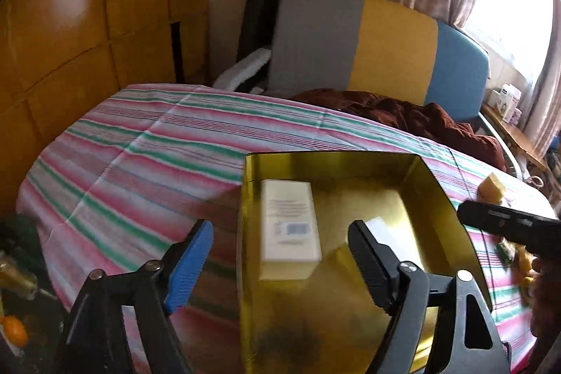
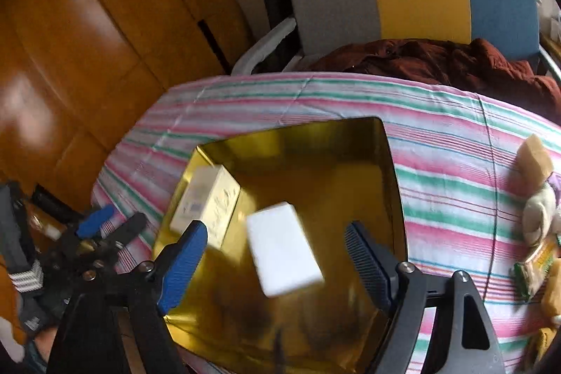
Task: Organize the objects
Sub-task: 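Carry the white box and white sponge into the gold tray and release both, then move both tools back over the pile of items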
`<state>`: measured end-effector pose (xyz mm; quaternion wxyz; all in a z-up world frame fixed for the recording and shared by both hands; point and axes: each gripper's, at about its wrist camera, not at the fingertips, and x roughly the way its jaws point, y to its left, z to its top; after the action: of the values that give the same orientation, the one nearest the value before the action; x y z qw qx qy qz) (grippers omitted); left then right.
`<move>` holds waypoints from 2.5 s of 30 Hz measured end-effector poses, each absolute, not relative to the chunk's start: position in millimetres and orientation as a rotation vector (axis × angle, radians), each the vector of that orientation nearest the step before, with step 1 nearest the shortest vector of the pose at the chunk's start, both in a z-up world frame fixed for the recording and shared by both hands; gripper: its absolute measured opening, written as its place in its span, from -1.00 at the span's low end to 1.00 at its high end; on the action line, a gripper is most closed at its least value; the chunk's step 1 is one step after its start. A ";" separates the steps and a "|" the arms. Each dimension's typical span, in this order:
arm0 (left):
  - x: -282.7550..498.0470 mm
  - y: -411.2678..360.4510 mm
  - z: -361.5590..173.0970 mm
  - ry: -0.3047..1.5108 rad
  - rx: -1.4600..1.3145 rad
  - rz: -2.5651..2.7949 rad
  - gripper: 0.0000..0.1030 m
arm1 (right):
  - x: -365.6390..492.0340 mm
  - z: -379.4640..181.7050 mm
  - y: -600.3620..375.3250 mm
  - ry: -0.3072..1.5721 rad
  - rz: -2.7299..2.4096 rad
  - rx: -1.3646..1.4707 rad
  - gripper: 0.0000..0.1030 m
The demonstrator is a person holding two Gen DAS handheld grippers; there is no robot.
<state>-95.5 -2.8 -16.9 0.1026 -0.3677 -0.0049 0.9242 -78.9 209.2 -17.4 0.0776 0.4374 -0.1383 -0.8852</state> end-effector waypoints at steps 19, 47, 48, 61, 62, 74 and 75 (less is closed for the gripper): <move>-41.0 -0.7 -13.8 0.050 -1.014 2.803 0.95 | -9.1 -29.3 185.7 -0.115 -2.934 1.212 0.62; -17.0 46.5 -18.0 0.182 -0.994 2.690 0.95 | 23.9 -32.3 240.1 -0.180 -3.084 1.223 0.62; -16.7 48.6 -18.2 0.187 -0.995 2.685 0.95 | 24.7 -32.3 242.5 -0.187 -3.088 1.224 0.62; -10.7 76.4 -19.2 0.247 -0.979 2.599 0.95 | 42.0 -31.6 289.5 -0.285 -3.175 1.268 0.62; -10.4 80.3 -18.8 0.253 -0.976 2.588 0.95 | 43.8 -30.8 295.1 -0.299 -3.187 1.272 0.62; -5.5 121.1 -19.2 0.327 -0.942 2.470 0.95 | 85.6 -22.7 385.2 -0.558 -3.327 1.335 0.62; -4.5 124.0 -19.2 0.332 -0.940 2.461 0.95 | 88.7 -21.9 390.2 -0.577 -3.335 1.338 0.63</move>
<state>-4.5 124.0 -19.2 0.2409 -0.3436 0.1214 0.8995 88.7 390.2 -21.9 -0.2464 0.3564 -0.1536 -0.8881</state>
